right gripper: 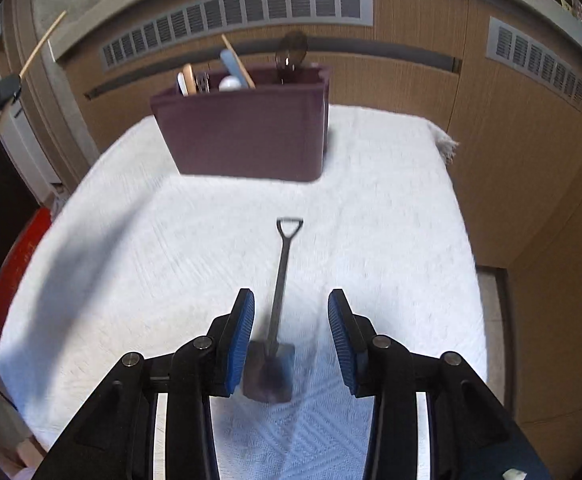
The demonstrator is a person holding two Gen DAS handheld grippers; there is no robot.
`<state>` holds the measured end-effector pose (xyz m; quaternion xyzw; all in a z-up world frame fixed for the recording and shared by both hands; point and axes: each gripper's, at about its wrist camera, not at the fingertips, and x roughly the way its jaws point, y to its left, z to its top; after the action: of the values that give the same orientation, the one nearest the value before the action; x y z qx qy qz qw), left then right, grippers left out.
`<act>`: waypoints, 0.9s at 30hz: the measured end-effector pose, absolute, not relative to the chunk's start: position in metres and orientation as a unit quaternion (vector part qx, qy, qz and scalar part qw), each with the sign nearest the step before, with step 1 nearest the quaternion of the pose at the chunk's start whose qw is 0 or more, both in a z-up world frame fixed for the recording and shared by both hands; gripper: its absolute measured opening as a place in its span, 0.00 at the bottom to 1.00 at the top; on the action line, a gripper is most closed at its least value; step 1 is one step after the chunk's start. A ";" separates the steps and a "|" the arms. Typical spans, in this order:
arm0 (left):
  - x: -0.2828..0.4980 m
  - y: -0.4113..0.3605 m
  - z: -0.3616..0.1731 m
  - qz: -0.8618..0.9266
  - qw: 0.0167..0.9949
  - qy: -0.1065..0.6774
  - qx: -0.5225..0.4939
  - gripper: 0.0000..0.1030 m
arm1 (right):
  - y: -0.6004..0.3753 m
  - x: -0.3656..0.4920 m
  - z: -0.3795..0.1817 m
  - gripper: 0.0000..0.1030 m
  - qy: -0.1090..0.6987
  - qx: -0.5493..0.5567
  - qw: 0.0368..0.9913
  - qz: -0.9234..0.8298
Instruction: Organize utensils
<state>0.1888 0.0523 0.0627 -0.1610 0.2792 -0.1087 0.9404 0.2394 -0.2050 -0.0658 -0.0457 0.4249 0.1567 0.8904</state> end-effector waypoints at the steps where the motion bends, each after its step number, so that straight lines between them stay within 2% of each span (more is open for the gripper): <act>1: 0.188 0.052 0.059 -0.110 0.939 0.282 -0.163 0.05 | -0.203 0.242 -0.070 0.36 0.429 -0.045 0.888 0.157; 10: 0.191 0.060 0.041 -0.101 0.933 0.302 -0.169 0.05 | -0.179 0.284 -0.098 0.18 0.464 -0.066 0.869 0.161; 12: 0.194 0.063 0.035 -0.092 0.931 0.310 -0.170 0.05 | -0.172 0.282 -0.099 0.06 0.457 -0.091 0.872 0.151; 14: 0.200 0.067 0.026 -0.084 0.925 0.328 -0.172 0.06 | -0.169 0.275 -0.095 0.05 0.453 -0.104 0.872 0.155; 17: 0.212 0.071 0.005 -0.074 0.910 0.369 -0.177 0.07 | -0.179 0.261 -0.078 0.05 0.441 -0.067 0.877 0.180; 27: 0.291 0.041 -0.065 -0.070 0.815 0.560 -0.132 0.07 | -0.203 0.228 -0.018 0.05 0.371 -0.003 0.901 0.223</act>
<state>0.2909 0.0415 -0.0649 -0.1319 0.5605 -0.0699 0.8146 0.2284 -0.2032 -0.0176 -0.0028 0.3714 0.2229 0.9013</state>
